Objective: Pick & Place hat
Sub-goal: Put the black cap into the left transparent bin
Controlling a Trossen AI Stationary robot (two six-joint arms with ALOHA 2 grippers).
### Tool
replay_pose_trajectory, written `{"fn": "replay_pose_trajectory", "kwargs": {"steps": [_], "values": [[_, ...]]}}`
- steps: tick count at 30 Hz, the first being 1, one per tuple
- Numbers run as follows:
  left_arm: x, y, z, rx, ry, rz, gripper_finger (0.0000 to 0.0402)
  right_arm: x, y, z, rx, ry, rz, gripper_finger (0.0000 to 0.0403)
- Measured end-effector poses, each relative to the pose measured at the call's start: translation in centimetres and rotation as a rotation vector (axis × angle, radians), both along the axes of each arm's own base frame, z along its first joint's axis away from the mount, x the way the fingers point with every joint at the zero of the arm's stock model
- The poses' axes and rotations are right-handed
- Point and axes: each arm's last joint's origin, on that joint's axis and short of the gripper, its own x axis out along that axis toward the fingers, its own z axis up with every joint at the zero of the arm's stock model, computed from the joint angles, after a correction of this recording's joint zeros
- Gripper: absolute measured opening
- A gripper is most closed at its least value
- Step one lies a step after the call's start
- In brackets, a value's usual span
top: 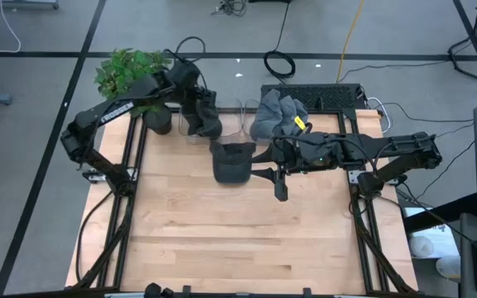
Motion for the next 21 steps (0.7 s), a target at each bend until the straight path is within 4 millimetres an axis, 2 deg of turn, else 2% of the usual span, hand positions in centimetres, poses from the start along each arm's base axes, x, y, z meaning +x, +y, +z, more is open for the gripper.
{"fn": "replay_pose_trajectory", "kwargs": {"steps": [8, 17, 21], "values": [[-0.6, -2.5, 3.2, 0.03, -0.19, -0.13, 0.0296, 0.0, 0.0, 0.0, 0.0, 0.0, 0.0, 0.0125], [-0.9, -6.5, 7.2, 0.118, -0.43, -0.296, 0.0296, 0.0, 0.0, 0.0, 0.05, 0.001, -0.015, 0.0125], [-1.0, -8.4, 8.3, 0.126, -0.498, -0.372, 0.0296, 0.0, 0.1, 0.0, 0.057, 0.001, -0.013, 0.0125]]}}
